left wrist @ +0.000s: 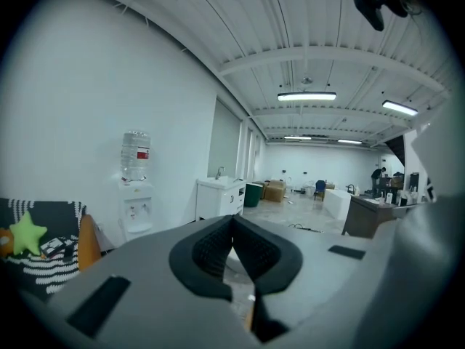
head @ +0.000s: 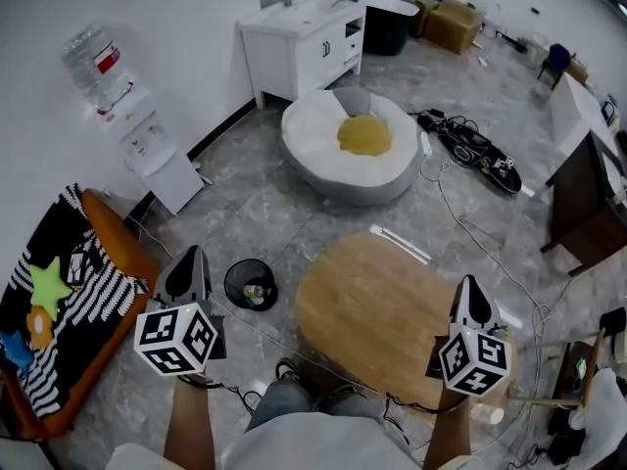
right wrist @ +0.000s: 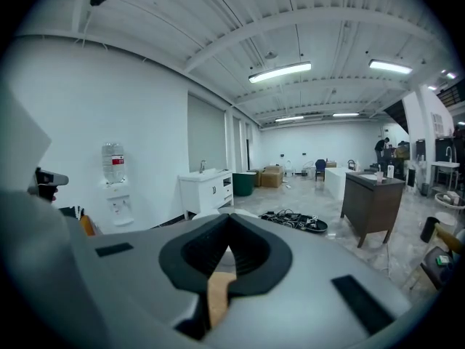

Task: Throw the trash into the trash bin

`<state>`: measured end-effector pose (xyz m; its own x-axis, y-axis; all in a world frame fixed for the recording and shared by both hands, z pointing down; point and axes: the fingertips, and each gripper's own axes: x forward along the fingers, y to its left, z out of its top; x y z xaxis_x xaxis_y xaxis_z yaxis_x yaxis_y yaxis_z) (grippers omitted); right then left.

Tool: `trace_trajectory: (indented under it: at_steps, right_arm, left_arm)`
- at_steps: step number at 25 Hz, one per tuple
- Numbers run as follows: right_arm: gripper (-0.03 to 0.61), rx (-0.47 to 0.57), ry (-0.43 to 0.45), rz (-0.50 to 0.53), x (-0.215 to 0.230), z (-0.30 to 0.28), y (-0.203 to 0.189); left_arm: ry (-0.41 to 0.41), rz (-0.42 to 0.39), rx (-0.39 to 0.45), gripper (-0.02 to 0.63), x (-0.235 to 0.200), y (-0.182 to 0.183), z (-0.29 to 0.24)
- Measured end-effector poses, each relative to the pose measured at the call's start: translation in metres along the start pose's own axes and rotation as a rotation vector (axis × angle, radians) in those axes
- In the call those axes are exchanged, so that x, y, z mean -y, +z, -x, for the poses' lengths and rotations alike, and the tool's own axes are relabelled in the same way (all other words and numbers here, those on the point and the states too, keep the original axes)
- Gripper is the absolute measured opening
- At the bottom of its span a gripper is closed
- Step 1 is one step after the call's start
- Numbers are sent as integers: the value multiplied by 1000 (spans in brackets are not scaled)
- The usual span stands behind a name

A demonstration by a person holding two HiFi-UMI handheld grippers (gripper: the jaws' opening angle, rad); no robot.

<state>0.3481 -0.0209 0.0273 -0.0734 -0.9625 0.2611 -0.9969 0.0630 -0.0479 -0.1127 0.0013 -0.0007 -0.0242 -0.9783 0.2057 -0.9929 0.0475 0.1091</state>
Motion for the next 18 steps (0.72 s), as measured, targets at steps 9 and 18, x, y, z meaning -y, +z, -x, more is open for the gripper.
trace_trajectory:
  at_steps: [9, 18]
  right_arm:
    - [0, 11, 36, 30, -30, -10, 13]
    - [0, 33, 40, 42, -30, -12, 20]
  left_arm:
    - [18, 45, 3, -8, -26, -1, 2]
    - [8, 35, 9, -8, -24, 4, 2]
